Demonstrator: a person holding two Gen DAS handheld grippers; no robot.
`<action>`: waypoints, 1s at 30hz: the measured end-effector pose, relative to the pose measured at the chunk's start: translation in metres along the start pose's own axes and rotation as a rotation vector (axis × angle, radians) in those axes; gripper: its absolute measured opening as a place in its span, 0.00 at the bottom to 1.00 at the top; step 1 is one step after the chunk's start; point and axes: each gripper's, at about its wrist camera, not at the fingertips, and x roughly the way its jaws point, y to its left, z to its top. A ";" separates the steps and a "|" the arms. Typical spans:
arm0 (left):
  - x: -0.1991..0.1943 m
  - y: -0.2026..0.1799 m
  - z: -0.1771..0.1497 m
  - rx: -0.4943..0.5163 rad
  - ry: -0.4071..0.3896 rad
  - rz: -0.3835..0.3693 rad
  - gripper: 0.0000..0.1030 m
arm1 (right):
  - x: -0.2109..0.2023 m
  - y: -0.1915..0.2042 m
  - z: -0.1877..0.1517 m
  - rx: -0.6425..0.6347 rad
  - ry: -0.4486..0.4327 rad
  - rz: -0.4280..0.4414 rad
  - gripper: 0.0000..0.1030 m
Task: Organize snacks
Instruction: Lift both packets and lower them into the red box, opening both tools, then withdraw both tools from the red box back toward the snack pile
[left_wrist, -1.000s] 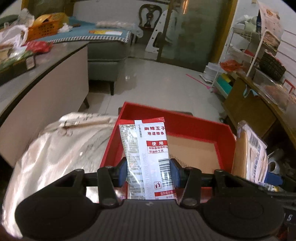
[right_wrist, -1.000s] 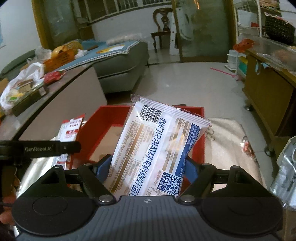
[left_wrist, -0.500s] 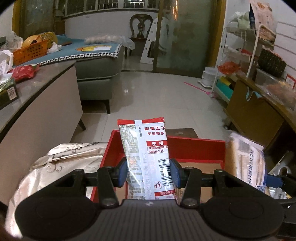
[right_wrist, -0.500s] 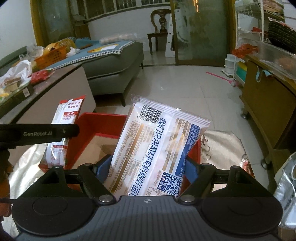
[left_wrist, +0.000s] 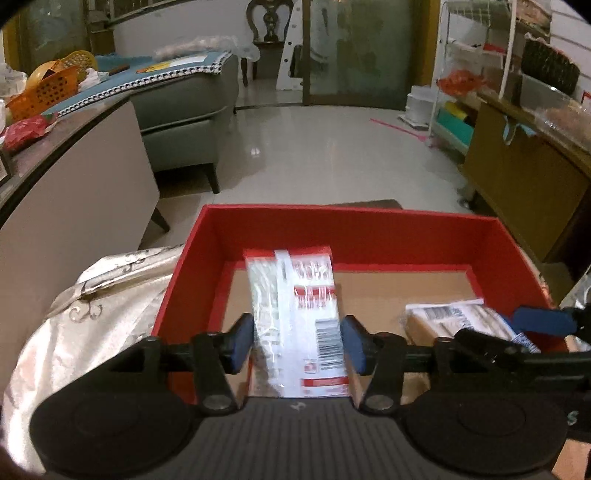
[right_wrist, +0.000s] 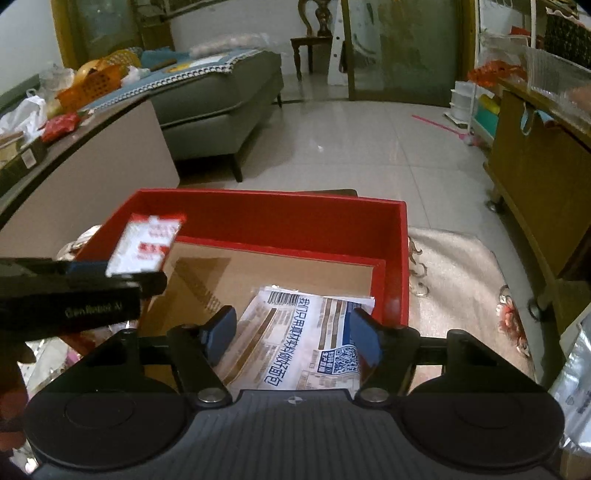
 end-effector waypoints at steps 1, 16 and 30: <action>-0.002 0.000 0.000 -0.001 -0.002 0.004 0.57 | -0.001 0.000 0.001 0.004 -0.004 0.001 0.73; -0.068 0.016 0.000 0.016 -0.055 0.011 0.69 | -0.062 0.019 0.003 0.000 -0.088 0.043 0.79; -0.136 0.033 -0.039 0.005 -0.039 -0.031 0.72 | -0.109 0.037 -0.040 -0.009 -0.048 0.114 0.82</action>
